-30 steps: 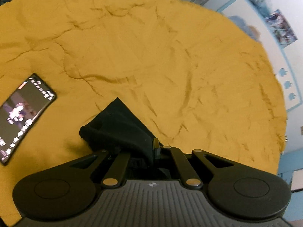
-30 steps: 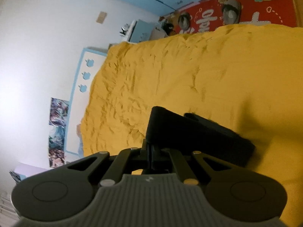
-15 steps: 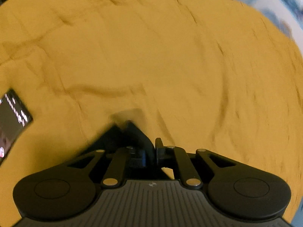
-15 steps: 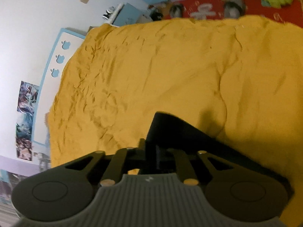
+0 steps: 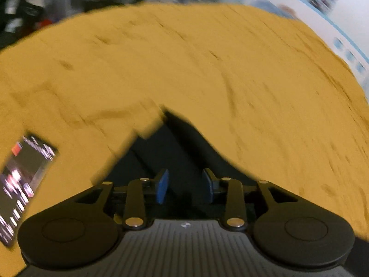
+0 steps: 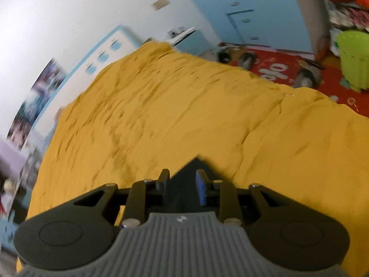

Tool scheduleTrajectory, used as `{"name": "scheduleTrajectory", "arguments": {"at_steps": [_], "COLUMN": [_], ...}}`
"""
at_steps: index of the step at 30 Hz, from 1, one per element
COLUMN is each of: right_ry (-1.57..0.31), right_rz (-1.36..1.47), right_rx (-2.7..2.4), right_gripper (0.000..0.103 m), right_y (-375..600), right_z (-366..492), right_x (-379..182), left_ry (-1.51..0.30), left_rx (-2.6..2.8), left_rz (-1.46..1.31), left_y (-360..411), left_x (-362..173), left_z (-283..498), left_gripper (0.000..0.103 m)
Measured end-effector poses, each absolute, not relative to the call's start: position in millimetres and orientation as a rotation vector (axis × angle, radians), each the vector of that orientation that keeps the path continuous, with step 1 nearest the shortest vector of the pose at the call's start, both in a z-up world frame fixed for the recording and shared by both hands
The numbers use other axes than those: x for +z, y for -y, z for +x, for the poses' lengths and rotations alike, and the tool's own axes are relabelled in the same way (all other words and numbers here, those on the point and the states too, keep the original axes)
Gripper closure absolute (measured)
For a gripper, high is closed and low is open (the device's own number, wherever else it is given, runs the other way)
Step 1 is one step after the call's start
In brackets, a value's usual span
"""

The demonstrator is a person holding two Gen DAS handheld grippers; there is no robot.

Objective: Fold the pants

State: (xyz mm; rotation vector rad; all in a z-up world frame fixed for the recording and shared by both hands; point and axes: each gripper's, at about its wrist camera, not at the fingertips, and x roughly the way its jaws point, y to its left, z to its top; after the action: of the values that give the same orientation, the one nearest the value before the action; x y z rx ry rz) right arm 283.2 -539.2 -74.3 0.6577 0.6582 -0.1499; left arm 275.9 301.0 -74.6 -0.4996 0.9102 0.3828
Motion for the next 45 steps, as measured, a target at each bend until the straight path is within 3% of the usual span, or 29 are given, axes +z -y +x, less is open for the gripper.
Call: {"name": "scheduleTrajectory", "arguments": {"at_steps": [6, 12, 13, 14, 15, 17, 21, 28, 30, 37, 38, 40, 42, 45], "right_ry": [-0.695, -0.725, -0.73, -0.737, -0.745, -0.759, -0.758, -0.76, -0.768, -0.785, -0.786, -0.79, -0.794, -0.798], "right_rz": [0.597, 0.6, 0.591, 0.577, 0.565, 0.551, 0.569, 0.552, 0.519, 0.45, 0.452, 0.449, 0.439, 0.434], "right_rx": [-0.007, 0.098, 0.11, 0.121, 0.129, 0.14, 0.149, 0.174, 0.181, 0.21, 0.21, 0.215, 0.222, 0.234], "right_gripper": [0.071, 0.068, 0.068, 0.068, 0.068, 0.068, 0.068, 0.066, 0.066, 0.066, 0.066, 0.066, 0.066, 0.066], "right_y": [487, 444, 437, 430, 424, 414, 409, 402, 397, 385, 384, 381, 379, 373], "right_z": [224, 179, 175, 170, 166, 161, 154, 155, 156, 151, 151, 151, 152, 154], "right_x": [-69, -83, -85, -88, -91, -96, -98, -93, -90, -85, -85, -86, -86, -87], "left_ry": [-0.93, -0.873, -0.855, -0.831, -0.807, -0.704, -0.586, -0.749, -0.732, -0.626, -0.601, -0.516, -0.431, -0.579], "left_rx": [0.297, 0.365, 0.366, 0.353, 0.33, 0.285, 0.227, 0.337, 0.331, 0.354, 0.353, 0.352, 0.32, 0.432], "left_rz": [-0.596, -0.804, -0.87, -0.945, -1.027, -1.149, -1.092, -0.987, -1.047, -1.192, -1.207, -1.181, -1.125, -1.039], "left_y": [-277, -302, -310, -317, -323, -330, -324, -336, -343, -372, -378, -378, -377, -370], "left_x": [-103, -128, -133, -140, -145, -145, -117, -149, -160, -174, -173, -160, -148, -151], "left_z": [264, 284, 285, 278, 273, 256, 224, 217, 212, 212, 210, 207, 205, 218], "left_gripper": [0.06, 0.058, 0.062, 0.085, 0.102, 0.102, 0.102, 0.098, 0.09, 0.087, 0.087, 0.102, 0.102, 0.101]}}
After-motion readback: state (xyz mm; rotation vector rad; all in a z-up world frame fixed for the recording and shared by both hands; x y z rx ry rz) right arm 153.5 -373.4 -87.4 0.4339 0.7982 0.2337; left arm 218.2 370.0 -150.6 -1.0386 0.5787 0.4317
